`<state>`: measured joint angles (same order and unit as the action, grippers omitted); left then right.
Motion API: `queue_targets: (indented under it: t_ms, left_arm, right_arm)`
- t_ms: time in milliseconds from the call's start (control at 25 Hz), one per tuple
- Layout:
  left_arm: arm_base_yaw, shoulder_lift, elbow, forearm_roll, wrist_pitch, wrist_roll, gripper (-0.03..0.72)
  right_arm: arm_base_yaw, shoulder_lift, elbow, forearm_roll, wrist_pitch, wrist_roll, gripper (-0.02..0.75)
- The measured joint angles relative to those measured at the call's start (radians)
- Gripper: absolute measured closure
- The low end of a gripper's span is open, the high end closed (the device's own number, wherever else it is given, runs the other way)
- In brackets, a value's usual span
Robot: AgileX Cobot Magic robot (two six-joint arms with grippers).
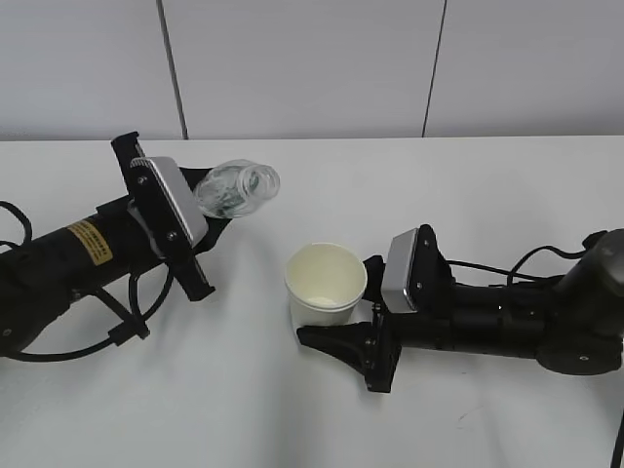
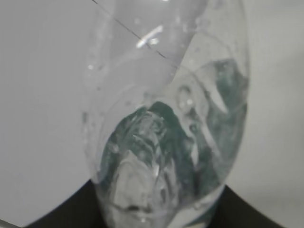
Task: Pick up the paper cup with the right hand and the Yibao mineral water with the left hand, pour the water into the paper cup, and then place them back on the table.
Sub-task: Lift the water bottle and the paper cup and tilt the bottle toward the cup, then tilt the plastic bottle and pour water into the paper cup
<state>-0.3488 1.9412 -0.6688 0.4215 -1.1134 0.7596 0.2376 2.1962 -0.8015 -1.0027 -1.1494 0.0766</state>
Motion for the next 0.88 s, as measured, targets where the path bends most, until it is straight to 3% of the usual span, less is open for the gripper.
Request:
queue_targets:
  t_ms: [880]
  left_arm:
    - [0.000, 0.000, -0.016, 0.000, 0.000, 0.317, 0.407]
  right_arm:
    - [0.037, 0.011, -0.055, 0.015, 0.000, 0.059, 0.214]
